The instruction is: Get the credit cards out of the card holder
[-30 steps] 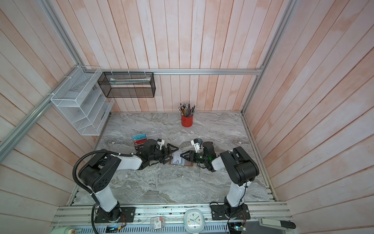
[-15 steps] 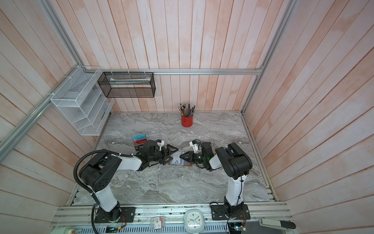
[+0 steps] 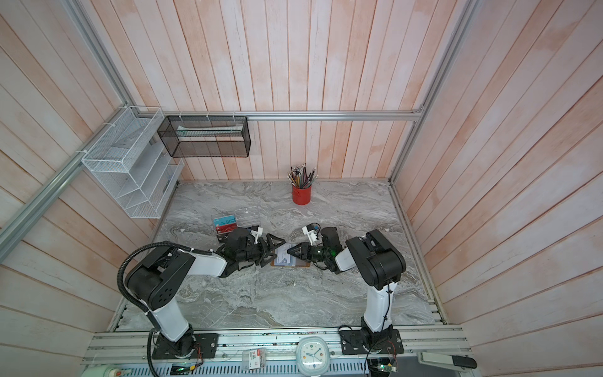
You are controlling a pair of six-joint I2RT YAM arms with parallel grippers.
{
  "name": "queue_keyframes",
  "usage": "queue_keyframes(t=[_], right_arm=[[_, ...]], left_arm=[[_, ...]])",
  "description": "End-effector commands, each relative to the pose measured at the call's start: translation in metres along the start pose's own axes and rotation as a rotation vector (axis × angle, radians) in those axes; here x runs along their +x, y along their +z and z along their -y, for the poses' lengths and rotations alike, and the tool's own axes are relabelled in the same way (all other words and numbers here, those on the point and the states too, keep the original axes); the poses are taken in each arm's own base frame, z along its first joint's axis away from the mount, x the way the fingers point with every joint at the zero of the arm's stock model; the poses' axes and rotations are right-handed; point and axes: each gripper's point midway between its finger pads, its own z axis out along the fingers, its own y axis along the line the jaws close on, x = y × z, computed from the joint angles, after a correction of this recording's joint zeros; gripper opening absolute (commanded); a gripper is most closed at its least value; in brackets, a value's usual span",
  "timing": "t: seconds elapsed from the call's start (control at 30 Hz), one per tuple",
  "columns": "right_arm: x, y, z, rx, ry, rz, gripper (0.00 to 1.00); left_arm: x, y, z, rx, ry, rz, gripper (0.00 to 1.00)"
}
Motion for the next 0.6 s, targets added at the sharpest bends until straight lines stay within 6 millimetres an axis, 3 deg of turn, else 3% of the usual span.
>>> queue_keyframes(t=[0.0,0.57], right_arm=[[-0.0006,0.0044,0.0046,0.011,-0.001,-0.006,0.33],[0.0038,0.0039,0.0116,0.043,0.001,-0.023,0.30]], left_arm=[[0.0043,-0.0037,-0.0130,-0.035,-0.006,-0.009,1.00],[0.0050,-0.0037,-0.0209,-0.048,-0.012,-0.013,1.00]])
